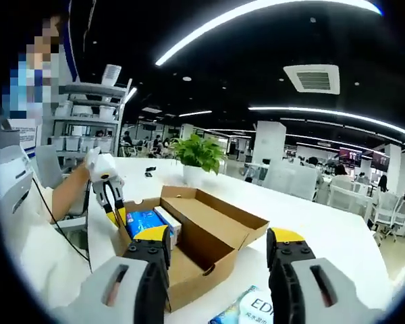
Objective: Operate the shoe box by opening the lid, removing the specified soft item, and placing it in the target area until the item is outside and the box remains undamaged.
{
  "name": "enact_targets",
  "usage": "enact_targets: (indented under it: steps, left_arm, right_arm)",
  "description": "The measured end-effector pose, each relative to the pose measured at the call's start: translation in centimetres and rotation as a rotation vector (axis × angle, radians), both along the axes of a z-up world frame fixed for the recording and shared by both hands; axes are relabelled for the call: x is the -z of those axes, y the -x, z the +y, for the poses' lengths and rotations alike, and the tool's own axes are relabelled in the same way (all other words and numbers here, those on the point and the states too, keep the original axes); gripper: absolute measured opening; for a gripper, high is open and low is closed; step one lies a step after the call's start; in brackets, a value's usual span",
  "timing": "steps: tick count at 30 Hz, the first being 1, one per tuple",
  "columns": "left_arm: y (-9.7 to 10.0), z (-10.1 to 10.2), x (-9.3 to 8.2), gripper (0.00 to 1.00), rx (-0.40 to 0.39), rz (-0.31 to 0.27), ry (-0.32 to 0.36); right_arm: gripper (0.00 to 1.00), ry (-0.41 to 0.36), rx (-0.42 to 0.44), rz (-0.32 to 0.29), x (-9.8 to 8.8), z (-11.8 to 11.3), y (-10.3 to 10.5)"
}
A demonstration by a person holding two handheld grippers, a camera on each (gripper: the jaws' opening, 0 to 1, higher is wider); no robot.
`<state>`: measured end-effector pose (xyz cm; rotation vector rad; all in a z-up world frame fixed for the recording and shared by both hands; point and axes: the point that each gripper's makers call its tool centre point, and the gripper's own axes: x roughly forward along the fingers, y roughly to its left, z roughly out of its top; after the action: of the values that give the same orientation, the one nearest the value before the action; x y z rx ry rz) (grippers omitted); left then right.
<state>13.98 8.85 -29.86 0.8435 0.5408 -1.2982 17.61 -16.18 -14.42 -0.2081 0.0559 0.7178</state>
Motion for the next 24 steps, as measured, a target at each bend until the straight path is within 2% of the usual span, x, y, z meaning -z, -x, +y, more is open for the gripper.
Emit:
enact_targets:
  steps: [2,4,7,9,17,22,24]
  left_arm:
    - [0.0,0.0,0.0,0.08,0.001,-0.004,0.001]
    - [0.0,0.0,0.0,0.08,0.004,-0.003,-0.001]
    - [0.1,0.0,0.1,0.08,0.02,-0.011,-0.009]
    - [0.1,0.0,0.1,0.08,0.026,-0.018,-0.007]
    - [0.0,0.0,0.1,0.09,0.004,-0.021,0.0]
    - [-0.1,0.0,0.1,0.09,0.002,-0.019,0.0]
    - [-0.1,0.0,0.1,0.09,0.002,-0.018,0.0]
  right_arm:
    - [0.55,-0.022,-0.035,0.019,-0.1,0.8,0.1]
    - [0.58,-0.012,-0.065,0.023,0.0,1.3,0.3]
    - [0.6,0.035,-0.07,0.027,0.5,2.0,0.1]
    - [0.6,0.027,-0.092,0.046,0.6,2.4,0.2]
    - [0.59,0.022,-0.118,0.043,0.4,3.7,0.2]
    - [0.57,0.044,-0.16,0.066,0.8,5.0,0.1]
    - [0.57,0.08,-0.168,0.068,1.3,5.6,-0.3]
